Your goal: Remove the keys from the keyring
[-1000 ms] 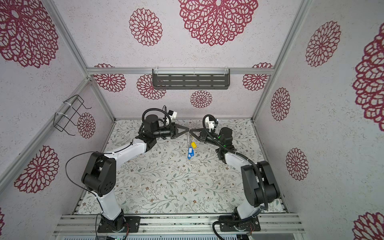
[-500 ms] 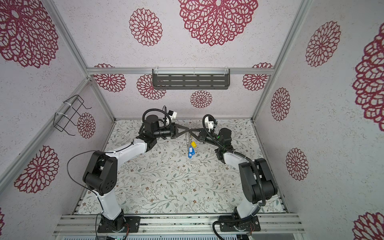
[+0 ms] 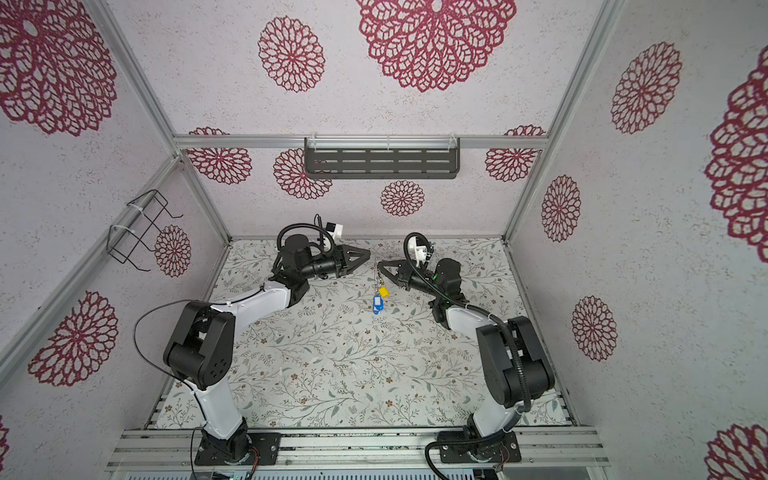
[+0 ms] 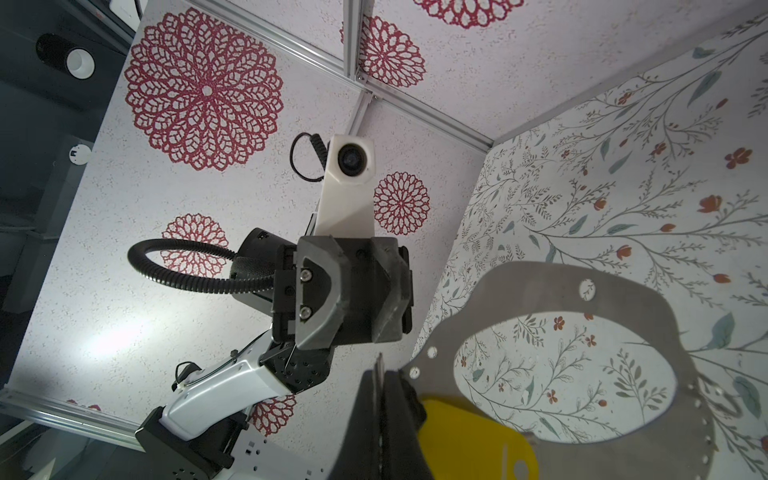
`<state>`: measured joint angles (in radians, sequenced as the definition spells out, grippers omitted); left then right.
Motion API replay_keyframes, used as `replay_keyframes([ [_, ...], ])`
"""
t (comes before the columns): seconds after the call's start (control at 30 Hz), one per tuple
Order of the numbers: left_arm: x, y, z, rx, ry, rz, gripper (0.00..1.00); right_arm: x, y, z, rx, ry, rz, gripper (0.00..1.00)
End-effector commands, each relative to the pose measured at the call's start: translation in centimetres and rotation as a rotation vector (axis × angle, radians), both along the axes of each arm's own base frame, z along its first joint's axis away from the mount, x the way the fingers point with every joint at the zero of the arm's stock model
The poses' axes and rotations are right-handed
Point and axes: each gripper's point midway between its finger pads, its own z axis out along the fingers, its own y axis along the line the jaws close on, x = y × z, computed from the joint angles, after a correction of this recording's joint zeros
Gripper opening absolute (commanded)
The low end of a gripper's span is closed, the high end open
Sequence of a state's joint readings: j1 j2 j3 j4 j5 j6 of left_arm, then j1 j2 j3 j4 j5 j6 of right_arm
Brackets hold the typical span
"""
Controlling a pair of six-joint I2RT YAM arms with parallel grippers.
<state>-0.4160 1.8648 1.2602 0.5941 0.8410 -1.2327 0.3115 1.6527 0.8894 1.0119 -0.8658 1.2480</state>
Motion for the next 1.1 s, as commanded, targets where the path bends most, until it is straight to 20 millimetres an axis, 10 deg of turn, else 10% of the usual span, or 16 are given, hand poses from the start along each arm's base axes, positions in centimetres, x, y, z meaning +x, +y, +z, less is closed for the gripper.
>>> replay_keyframes([
  [0.0,-1.0,-1.2,0.7,-0.022,-0.043,-0.039,0.29,-0.6,-0.5,3.8,0.032,-0.141,-0.015,0.00],
  [0.53,-1.7,-2.4,-0.4,-0.056,-0.026,-0.071,0.33,-0.6,-0.8,4.7,0.084,-0.147,-0.017,0.00],
  [1.07,-2.2,-2.8,-0.3,-0.071,-0.025,-0.092,0.17,-0.1,-0.9,3.8,0.070,-0.112,-0.035,0.00],
])
